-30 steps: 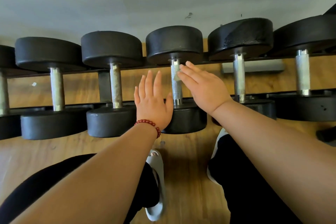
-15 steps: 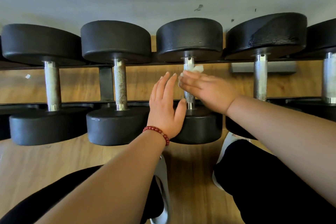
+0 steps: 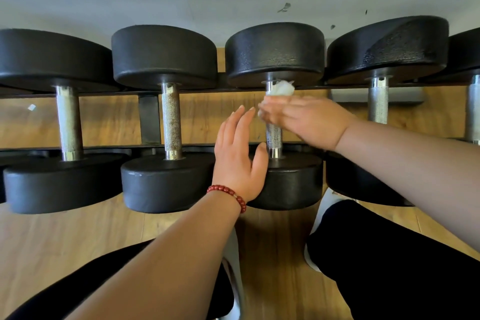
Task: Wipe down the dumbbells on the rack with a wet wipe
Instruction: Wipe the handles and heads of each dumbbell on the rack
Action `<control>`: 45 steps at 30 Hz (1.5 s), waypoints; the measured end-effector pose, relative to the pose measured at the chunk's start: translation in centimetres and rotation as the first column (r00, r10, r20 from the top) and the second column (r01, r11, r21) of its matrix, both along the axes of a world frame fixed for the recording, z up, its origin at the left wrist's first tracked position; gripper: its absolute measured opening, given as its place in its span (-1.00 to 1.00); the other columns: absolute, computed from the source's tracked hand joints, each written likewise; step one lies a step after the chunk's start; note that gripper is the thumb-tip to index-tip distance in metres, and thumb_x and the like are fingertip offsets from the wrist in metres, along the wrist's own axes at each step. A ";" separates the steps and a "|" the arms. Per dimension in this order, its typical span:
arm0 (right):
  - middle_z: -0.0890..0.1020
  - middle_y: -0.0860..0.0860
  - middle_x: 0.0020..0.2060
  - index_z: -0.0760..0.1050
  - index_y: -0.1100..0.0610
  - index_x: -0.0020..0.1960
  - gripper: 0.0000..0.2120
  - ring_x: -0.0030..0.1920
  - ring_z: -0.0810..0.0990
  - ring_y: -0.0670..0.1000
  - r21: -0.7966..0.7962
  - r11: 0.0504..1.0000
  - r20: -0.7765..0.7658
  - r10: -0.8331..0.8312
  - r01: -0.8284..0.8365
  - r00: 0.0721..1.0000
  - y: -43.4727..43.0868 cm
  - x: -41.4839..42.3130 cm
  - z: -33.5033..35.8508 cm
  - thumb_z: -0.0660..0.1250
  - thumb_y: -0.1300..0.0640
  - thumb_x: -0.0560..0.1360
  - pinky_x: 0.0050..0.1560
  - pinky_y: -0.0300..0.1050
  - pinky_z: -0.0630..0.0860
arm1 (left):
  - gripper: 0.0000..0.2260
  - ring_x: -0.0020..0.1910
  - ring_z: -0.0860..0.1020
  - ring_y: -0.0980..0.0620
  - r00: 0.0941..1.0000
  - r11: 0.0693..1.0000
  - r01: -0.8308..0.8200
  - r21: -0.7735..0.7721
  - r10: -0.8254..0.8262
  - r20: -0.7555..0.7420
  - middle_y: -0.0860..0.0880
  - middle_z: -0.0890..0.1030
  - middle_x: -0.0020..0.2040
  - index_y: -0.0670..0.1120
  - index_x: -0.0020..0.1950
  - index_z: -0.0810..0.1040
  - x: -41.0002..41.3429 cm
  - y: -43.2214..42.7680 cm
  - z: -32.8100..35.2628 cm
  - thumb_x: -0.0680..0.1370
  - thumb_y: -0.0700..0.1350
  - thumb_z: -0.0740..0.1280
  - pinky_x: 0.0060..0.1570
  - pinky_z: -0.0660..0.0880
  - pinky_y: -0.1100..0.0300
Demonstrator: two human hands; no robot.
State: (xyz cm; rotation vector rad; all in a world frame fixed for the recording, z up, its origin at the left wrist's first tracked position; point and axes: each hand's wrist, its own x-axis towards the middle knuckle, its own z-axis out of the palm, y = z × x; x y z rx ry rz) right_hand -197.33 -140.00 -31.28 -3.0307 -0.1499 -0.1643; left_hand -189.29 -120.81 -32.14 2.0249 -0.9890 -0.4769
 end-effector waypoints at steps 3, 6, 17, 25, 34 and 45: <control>0.51 0.17 0.33 0.49 0.23 0.34 -0.36 0.37 0.44 0.19 -0.024 0.994 0.030 -0.102 0.103 0.994 1.2 0.6 -0.4 0.45 0.52 0.28 0.26 0.19 0.44 | -0.41 0.51 0.10 0.10 0.998 0.999 -0.051 0.013 0.052 -0.030 0.04 0.18 0.54 0.01 0.53 0.18 -0.3 0.2 0.0 0.50 0.13 0.05 0.50 0.12 -0.06; 0.57 0.14 0.28 0.54 0.22 0.29 -0.41 0.31 0.51 0.21 -0.036 0.997 0.002 0.076 -0.075 0.997 1.6 -1.4 -1.0 0.49 0.44 0.28 0.21 0.14 0.38 | -0.43 0.48 0.06 0.18 0.992 0.997 -0.081 0.015 0.082 -0.094 0.06 0.16 0.54 0.05 0.54 0.15 -0.3 0.4 -0.1 0.53 0.08 0.10 0.51 0.11 -0.03; 0.58 0.14 0.26 0.56 0.19 0.27 -0.46 0.32 0.51 0.20 -0.044 0.998 0.044 0.045 -0.044 0.998 1.0 -0.5 -1.3 0.52 0.40 0.31 0.25 0.20 0.41 | -0.44 0.47 0.06 0.22 0.991 0.997 -0.081 0.005 0.081 -0.109 0.08 0.16 0.53 0.06 0.53 0.17 -0.4 0.4 -0.2 0.52 0.09 0.08 0.51 0.12 -0.06; 0.57 0.03 0.28 0.57 0.09 0.27 -0.59 0.32 0.48 0.17 -0.249 0.955 0.055 0.178 -0.159 0.983 0.3 0.6 0.6 0.39 0.23 0.42 0.28 0.13 0.39 | -0.46 0.43 0.06 0.28 0.991 0.996 -0.086 0.001 0.086 -0.103 0.09 0.17 0.52 0.06 0.53 0.18 -0.4 0.4 -0.2 0.53 0.04 0.10 0.50 0.14 -0.07; 0.58 0.16 0.24 0.56 0.20 0.27 -0.46 0.29 0.50 0.23 -0.077 0.995 0.073 0.075 -0.070 0.994 0.5 -0.3 -0.7 0.54 0.37 0.31 0.17 0.17 0.51 | -0.48 0.43 0.06 0.30 0.990 0.997 -0.082 0.002 0.082 -0.112 0.18 0.18 0.46 0.08 0.52 0.18 -0.4 0.3 -0.2 0.54 0.00 0.12 0.51 0.13 -0.04; 0.59 0.18 0.17 0.57 0.23 0.20 -0.58 0.21 0.53 0.25 0.027 0.979 0.195 -0.202 0.200 0.960 1.9 1.9 0.0 0.50 0.36 0.35 0.13 0.13 0.53 | -0.45 0.43 0.03 0.30 0.990 0.996 -0.091 0.017 0.092 -0.109 0.10 0.14 0.53 0.07 0.54 0.13 -0.5 0.3 0.1 0.54 0.01 0.12 0.52 0.10 -0.03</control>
